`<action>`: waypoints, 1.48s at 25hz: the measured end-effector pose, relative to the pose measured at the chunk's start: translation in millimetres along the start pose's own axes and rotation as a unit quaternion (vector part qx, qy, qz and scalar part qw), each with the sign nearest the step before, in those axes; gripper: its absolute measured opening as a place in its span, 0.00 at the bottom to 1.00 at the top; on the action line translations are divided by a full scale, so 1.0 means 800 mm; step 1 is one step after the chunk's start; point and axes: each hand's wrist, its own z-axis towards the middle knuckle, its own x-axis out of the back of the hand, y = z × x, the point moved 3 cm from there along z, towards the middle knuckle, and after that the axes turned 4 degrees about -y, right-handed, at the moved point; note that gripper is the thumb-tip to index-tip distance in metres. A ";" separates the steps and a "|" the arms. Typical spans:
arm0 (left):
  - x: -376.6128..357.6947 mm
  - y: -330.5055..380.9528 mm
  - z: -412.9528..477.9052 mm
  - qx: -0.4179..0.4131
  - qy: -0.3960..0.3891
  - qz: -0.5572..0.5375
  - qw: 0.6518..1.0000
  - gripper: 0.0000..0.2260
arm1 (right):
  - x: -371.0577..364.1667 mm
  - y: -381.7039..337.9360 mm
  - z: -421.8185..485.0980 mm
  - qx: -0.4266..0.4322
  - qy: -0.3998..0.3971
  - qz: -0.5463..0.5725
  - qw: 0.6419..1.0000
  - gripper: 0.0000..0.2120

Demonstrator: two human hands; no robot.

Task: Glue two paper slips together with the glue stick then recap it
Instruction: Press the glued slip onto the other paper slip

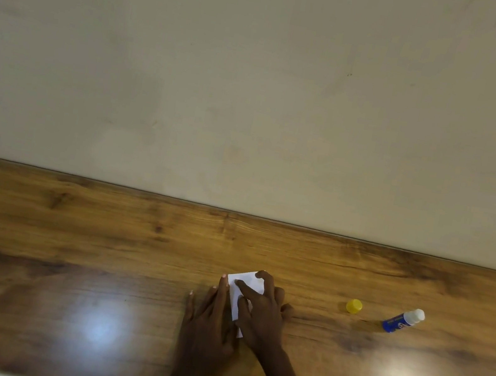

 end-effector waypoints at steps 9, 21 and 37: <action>-0.009 -0.002 0.001 0.009 -0.052 -0.005 0.999 0.29 | 0.006 0.033 -0.001 -0.060 0.019 -0.051 0.997 0.20; -0.013 -0.003 0.000 0.016 -0.041 0.012 0.999 0.23 | 0.015 0.044 -0.040 -0.119 0.047 -0.065 0.990 0.19; -0.020 -0.007 0.000 0.047 -0.083 -0.036 0.995 0.22 | 0.011 0.000 -0.100 -0.025 0.069 -0.155 0.985 0.15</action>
